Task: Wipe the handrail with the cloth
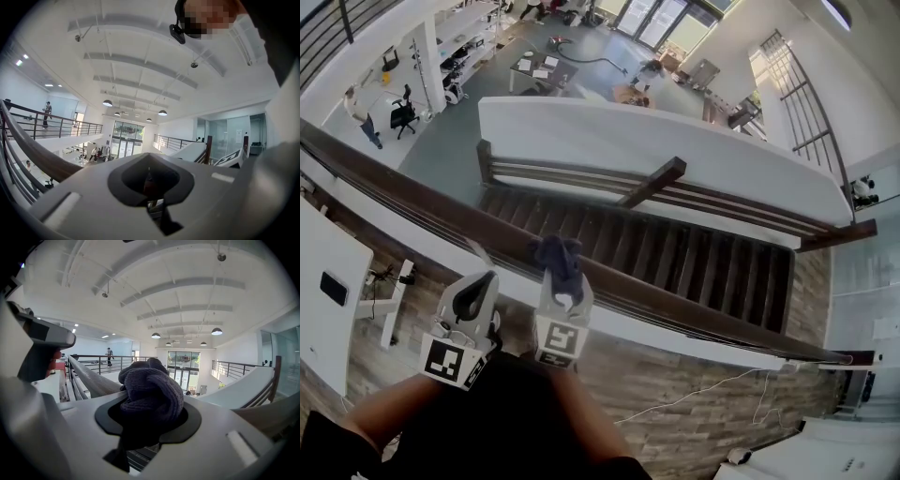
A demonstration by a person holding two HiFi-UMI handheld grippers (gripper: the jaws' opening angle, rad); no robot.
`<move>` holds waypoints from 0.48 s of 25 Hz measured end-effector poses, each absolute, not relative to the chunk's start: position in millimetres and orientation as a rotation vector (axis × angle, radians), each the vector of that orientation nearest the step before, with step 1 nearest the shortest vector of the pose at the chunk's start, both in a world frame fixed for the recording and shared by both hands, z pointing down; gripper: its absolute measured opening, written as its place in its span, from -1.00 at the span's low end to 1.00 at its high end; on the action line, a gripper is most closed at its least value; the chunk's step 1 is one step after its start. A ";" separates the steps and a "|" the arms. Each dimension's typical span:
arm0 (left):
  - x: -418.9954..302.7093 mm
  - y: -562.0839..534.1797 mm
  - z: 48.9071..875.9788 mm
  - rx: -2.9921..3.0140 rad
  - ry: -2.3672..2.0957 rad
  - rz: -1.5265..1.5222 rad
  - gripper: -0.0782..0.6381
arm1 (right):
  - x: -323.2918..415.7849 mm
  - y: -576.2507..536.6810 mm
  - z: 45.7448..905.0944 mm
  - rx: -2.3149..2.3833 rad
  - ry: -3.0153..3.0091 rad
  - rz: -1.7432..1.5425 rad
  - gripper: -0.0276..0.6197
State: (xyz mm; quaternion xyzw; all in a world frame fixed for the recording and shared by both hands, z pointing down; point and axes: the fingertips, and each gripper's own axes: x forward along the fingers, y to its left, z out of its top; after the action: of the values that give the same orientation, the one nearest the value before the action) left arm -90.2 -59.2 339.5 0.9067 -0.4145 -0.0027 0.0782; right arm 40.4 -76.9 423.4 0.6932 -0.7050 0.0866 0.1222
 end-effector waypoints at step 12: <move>-64.6 -50.1 343.1 2.727 -1.186 0.000 -0.78 | 60.4 -61.8 422.3 2.081 -2.051 0.170 -0.44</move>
State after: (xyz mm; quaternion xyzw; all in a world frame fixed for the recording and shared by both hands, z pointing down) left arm -64.6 -50.1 343.1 0.9137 -0.3976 0.0001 0.0839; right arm 60.4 -61.8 422.3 0.7070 -0.6967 0.0576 0.1072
